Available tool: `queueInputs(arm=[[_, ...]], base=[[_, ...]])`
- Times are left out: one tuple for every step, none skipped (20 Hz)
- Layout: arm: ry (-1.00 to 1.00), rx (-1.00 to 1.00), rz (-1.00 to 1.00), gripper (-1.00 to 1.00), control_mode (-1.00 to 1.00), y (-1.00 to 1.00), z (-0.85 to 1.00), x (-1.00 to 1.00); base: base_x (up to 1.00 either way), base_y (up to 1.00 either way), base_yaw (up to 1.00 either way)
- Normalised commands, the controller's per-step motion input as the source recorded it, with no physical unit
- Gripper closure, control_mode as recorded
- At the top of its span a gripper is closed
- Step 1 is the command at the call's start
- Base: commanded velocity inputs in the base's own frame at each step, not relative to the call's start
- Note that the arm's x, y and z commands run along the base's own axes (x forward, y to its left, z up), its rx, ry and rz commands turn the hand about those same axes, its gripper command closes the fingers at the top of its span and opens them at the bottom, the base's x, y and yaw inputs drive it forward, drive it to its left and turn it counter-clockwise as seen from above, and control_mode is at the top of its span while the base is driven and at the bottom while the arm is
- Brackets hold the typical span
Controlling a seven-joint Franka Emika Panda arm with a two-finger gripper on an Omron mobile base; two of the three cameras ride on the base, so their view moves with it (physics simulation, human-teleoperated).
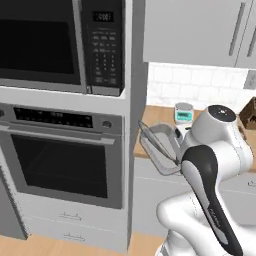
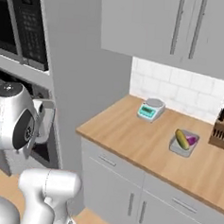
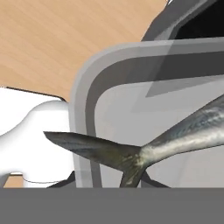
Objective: Take the meat container that has the fish and place it on the second highest rack of the freezer. Then take the vegetable container that has the onion and cucumber and place it on the highest rack of the freezer.
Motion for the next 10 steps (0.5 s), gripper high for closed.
queueInputs(arm=[[0.00,0.00,0.00,1.00,1.00,0.00,0.00,0.00],[0.00,0.00,0.00,1.00,1.00,0.00,0.00,0.00],[0.00,0.00,0.00,1.00,1.00,0.00,0.00,0.00],[0.00,0.00,0.00,1.00,1.00,0.00,0.00,0.00],[0.00,0.00,0.00,1.00,1.00,0.00,0.00,0.00],[0.00,0.00,0.00,1.00,1.00,0.00,0.00,0.00],[0.00,0.00,0.00,1.00,1.00,0.00,0.00,0.00],[0.00,0.00,0.00,1.00,1.00,0.00,0.00,0.00],[0.00,0.00,0.00,1.00,1.00,0.00,0.00,0.00],[0.00,0.00,0.00,1.00,1.00,0.00,0.00,0.00]], base=[[0.00,0.76,0.45],[0.00,0.81,0.46],[0.00,0.79,0.46],[0.00,0.74,0.46],[0.00,0.77,0.45],[0.00,0.81,0.45],[0.00,0.85,0.45],[0.00,0.89,0.44],[0.09,0.96,0.43],[0.26,1.00,0.41]])
